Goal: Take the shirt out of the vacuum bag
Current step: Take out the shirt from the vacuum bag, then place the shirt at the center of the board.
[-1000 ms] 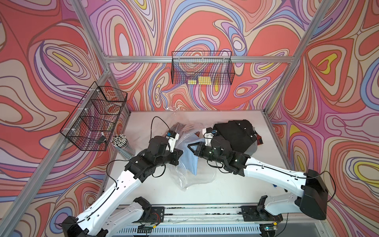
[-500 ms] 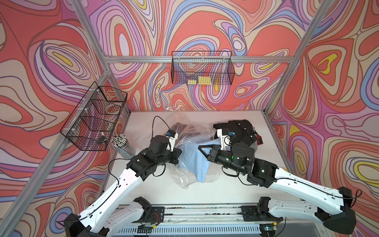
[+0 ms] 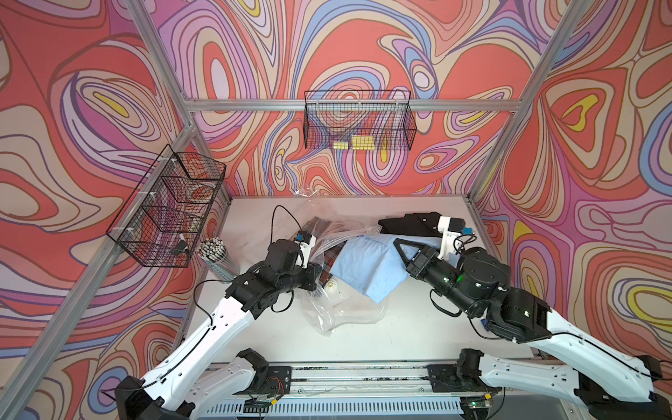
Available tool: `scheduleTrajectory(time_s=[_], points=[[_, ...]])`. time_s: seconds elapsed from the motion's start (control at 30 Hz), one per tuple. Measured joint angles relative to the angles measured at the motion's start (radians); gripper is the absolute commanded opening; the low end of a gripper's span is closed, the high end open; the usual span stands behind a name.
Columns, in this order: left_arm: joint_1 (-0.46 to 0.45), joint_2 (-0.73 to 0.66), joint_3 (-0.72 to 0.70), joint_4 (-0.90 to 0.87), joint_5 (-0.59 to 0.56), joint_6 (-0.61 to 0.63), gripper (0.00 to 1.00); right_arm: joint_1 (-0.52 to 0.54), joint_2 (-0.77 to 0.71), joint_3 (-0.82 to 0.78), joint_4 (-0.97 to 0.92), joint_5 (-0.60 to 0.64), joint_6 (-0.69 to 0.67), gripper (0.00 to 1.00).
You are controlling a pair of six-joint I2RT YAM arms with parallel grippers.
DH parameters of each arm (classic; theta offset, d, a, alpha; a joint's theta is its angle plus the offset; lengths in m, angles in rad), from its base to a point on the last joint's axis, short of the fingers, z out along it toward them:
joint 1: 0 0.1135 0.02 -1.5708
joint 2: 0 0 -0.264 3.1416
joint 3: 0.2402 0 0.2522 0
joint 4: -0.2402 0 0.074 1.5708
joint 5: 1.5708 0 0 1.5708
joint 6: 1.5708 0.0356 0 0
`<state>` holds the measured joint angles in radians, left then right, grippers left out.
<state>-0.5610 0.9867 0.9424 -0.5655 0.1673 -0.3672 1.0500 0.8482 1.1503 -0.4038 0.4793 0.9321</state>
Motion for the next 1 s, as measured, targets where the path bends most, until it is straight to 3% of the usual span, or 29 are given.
scheduleTrajectory(time_s=[0.43,0.57,0.63,0.8,1.0], points=[[0.003,0.021,0.0,-0.007,0.009,0.0,0.0,-0.003,0.098,0.211,-0.011,0.424,-0.341,0.0],[0.005,0.029,0.0,-0.007,0.016,0.0,0.0,-0.074,0.152,0.24,0.042,0.465,-0.463,0.0],[0.005,0.032,0.0,-0.007,0.016,0.0,0.0,-0.179,0.185,0.254,0.041,0.413,-0.471,0.0],[0.005,0.036,0.0,-0.007,0.018,0.0,0.0,-0.558,0.299,0.275,-0.003,0.101,-0.369,0.0],[0.005,0.035,0.0,-0.007,0.018,0.0,0.0,-0.793,0.487,0.286,-0.003,-0.274,-0.261,0.0]])
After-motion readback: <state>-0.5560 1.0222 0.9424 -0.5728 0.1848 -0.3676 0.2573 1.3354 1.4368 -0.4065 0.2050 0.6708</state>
